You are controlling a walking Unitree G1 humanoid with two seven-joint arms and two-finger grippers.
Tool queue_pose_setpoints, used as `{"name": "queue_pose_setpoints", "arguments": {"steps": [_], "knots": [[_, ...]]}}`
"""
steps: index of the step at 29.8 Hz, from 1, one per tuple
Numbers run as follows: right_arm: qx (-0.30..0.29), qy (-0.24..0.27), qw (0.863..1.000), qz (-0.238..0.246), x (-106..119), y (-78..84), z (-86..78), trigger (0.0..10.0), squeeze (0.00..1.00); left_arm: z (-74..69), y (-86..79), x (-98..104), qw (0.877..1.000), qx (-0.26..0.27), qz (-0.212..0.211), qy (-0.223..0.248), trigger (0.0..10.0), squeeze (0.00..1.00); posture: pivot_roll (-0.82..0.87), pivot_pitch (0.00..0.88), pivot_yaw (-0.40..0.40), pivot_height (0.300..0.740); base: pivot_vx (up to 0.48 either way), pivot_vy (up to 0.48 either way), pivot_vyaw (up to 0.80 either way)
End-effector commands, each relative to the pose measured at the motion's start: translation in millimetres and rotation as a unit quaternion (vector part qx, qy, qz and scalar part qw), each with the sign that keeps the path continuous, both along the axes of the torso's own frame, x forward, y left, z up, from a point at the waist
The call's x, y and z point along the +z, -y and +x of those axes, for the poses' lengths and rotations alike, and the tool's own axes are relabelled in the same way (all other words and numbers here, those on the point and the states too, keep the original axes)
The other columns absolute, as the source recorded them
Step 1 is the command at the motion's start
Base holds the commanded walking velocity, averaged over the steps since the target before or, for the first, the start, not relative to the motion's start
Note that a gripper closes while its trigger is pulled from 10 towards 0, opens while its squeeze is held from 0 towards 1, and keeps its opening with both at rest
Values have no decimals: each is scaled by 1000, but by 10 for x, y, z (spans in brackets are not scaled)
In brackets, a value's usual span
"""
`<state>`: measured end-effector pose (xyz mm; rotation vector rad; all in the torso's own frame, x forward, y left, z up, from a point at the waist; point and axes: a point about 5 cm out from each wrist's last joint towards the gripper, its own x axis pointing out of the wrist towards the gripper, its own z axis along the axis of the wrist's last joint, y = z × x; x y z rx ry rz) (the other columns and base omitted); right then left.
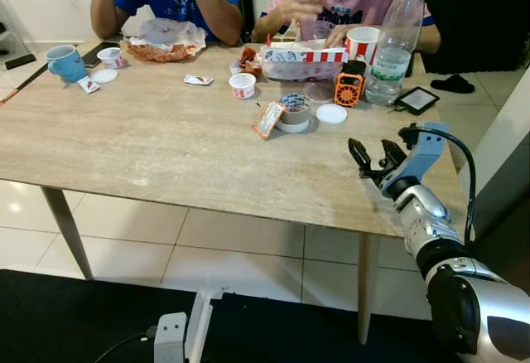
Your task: Restocking fridge
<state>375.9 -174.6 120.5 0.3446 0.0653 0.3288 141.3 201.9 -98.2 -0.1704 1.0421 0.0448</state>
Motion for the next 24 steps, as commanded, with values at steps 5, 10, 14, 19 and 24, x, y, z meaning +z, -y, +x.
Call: {"name": "queue_pose_setpoints", "arguments": {"steps": [5,10,14,19,24], "knots": [[40,26,999,23,-23,-72,-52,10000,0,33,26,5,1000,2,-4,-1,10000,0,-39,0,39,740,0,0,0],[51,22,998,23,-66,-103,-77,10000,0,23,23,2,1000,3,-4,-3,10000,0,-35,0,38,740,0,0,0],[67,21,997,26,-107,-157,-105,10000,0,-2,1,-4,1000,3,-2,-6,10000,0,-34,0,33,740,0,0,0],[75,21,997,23,-109,-163,-109,10000,0,7,9,-2,1000,-2,-1,-7,10000,0,-41,0,34,740,0,0,0],[81,28,996,28,-82,-168,-102,10000,0,10,41,-6,1000,-5,-4,-8,10000,0,-41,0,38,740,0,0,0]]}}
